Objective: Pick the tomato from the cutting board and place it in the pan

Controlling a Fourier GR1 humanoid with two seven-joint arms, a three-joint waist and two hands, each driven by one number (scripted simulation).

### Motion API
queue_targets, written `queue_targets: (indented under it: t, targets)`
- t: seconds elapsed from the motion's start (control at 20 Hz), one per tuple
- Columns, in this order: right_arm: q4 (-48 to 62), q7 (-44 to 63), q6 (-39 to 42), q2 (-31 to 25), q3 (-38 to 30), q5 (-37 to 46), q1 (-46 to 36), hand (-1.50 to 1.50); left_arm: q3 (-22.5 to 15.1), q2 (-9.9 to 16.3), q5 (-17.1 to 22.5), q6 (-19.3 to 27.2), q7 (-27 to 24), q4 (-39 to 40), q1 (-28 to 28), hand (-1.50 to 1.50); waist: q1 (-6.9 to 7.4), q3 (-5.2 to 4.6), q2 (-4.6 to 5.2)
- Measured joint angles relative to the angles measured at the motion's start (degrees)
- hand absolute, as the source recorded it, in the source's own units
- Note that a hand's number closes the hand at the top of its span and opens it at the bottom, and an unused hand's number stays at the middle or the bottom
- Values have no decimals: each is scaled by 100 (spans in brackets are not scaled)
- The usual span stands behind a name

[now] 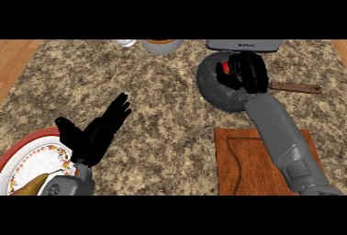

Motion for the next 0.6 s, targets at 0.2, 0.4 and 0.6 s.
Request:
queue_targets:
  t: [0.2, 0.4, 0.6]
  targets:
    - [839, 36, -74, -265, -134, 102, -331, -150, -75, -65, -71, 47, 32, -12, -70, 0, 109, -3, 50]
    - [1588, 462, 158, -455, 31, 438, -626, -150, -133, -72, -91, 25, 89, -82, -97, 0, 208, -1, 83]
    - [1928, 310, 419, -477, -126, 312, -731, -150, -143, -96, -76, 14, 120, -100, -145, 0, 240, 9, 111]
